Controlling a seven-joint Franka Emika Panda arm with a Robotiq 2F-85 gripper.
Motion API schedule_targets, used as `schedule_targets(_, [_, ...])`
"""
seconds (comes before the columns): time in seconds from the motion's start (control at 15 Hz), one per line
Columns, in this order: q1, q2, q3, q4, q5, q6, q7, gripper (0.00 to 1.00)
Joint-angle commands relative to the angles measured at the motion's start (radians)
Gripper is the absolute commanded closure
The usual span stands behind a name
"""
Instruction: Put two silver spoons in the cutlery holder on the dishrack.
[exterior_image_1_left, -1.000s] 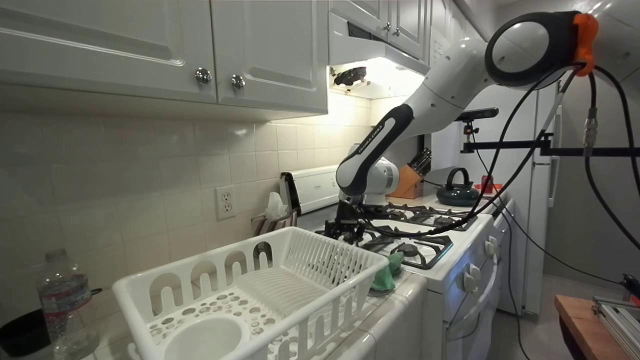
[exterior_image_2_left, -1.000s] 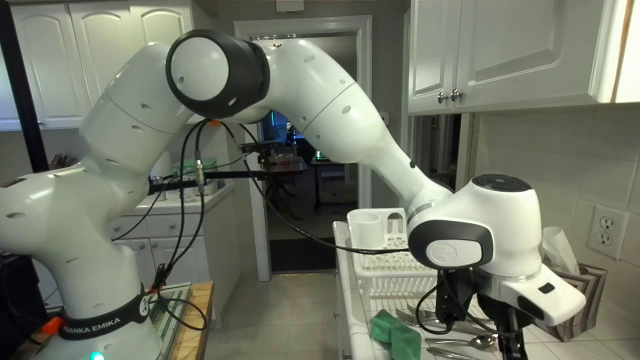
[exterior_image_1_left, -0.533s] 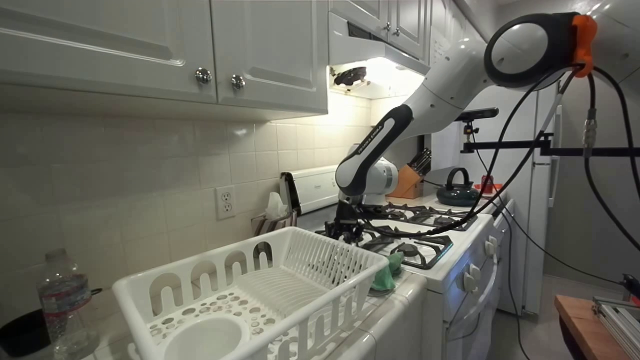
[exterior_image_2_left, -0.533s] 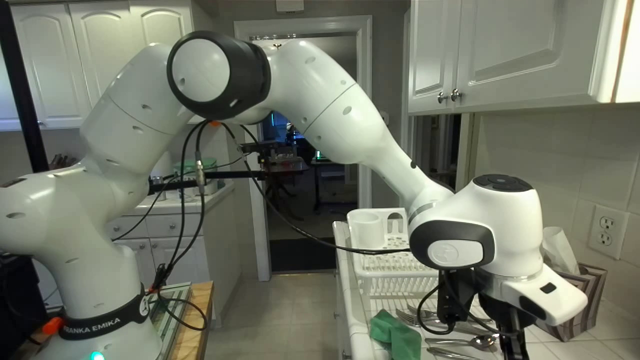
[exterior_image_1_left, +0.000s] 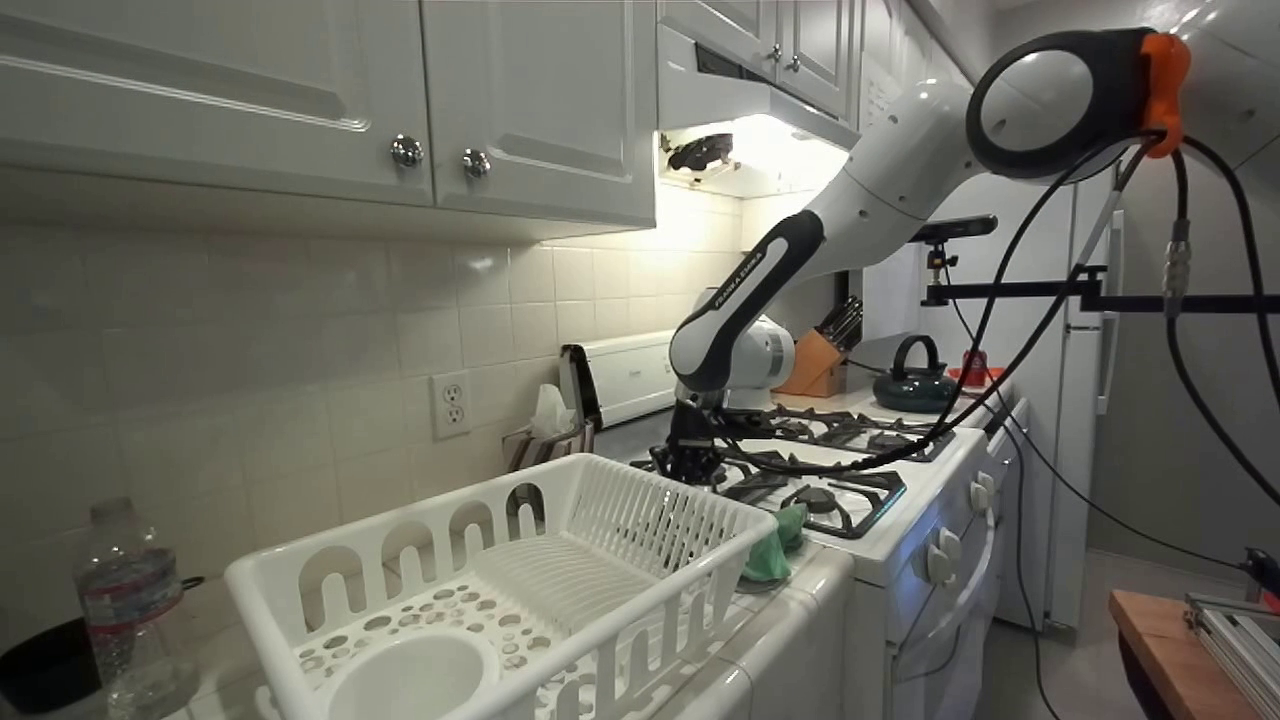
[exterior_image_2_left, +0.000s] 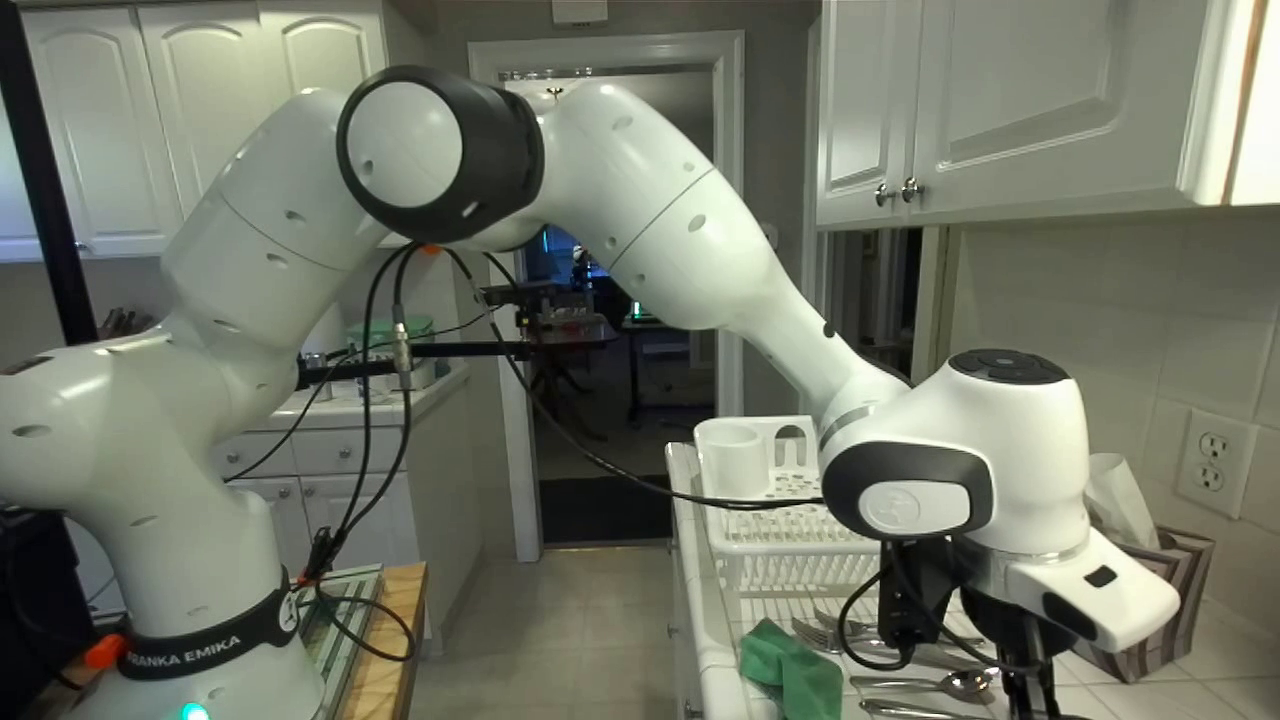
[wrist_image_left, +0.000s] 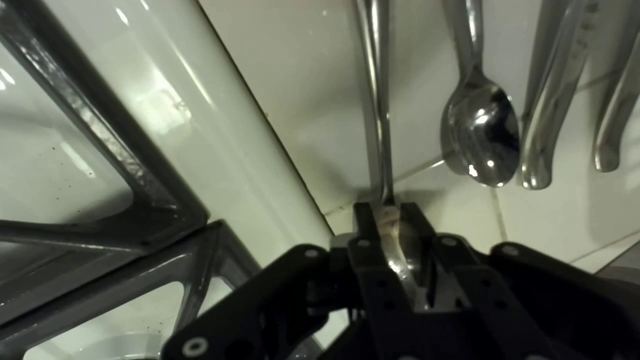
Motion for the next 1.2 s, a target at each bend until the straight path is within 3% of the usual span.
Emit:
schedule_targets(0.0, [0.002,0.02,-0.004,0.03,-0.001,-0.015,0.013,0.49])
schedule_targets(0.27, [0.006,0.025,-0.007,0.028,-0.007,-0.017,0.013,0.21])
schedule_targets(0.33, [0.006,0.026,-0.007,0.028,-0.007,-0.02,0.013,0.63])
schedule_targets(0.47, [0.006,0.028,-0.009,0.031,-0.009,-0.025,0.014,0.62])
schedule_targets(0.73, [0.006,0.027,-0.024,0.034,-0.013,-0.044,0.016,0.91])
schedule_targets(0.87, [0.007,0.027,-0.026,0.039,-0.014,-0.046,0.017,1.0])
schedule_targets(1.13, [0.014,0.026,-0.026,0.046,-0.015,-0.046,0.017,0.99])
